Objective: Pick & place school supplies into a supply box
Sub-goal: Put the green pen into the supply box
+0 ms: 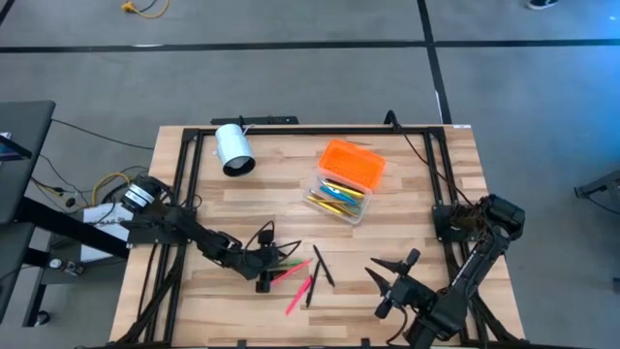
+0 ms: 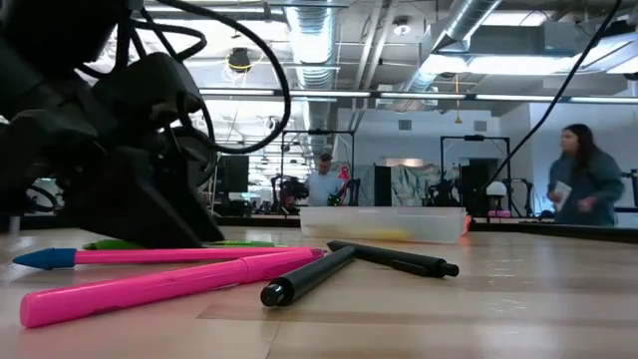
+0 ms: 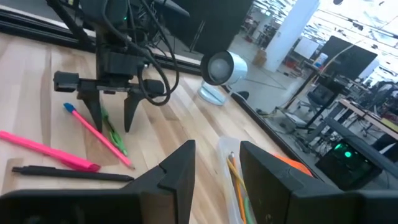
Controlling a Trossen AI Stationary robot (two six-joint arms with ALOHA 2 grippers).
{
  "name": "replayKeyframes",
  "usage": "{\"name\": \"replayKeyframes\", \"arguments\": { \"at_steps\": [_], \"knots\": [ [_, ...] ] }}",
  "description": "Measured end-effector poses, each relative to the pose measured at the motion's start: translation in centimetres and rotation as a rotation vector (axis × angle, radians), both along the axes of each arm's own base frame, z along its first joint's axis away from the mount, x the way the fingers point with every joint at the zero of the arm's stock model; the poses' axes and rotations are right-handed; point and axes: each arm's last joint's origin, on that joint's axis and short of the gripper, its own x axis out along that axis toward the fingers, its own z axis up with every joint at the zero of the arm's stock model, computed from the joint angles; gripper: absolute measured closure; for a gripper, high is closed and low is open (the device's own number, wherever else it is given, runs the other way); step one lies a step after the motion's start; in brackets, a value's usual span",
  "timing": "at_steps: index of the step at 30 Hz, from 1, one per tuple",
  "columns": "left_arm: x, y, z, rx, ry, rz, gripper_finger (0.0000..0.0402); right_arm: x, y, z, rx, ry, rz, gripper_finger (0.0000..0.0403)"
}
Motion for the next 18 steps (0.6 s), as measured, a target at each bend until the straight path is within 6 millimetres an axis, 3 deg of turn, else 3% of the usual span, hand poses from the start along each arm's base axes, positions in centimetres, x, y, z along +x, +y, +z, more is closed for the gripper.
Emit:
{"name": "replayKeyframes", "arguments": {
  "at_steps": [18],
  "knots": [
    [1.3,2.7,-0.1,-0.084,0.028,0.063,0.0194,0.0,0.0,0.0,0.007,0.01,-0.004,0.0282]
  ]
}}
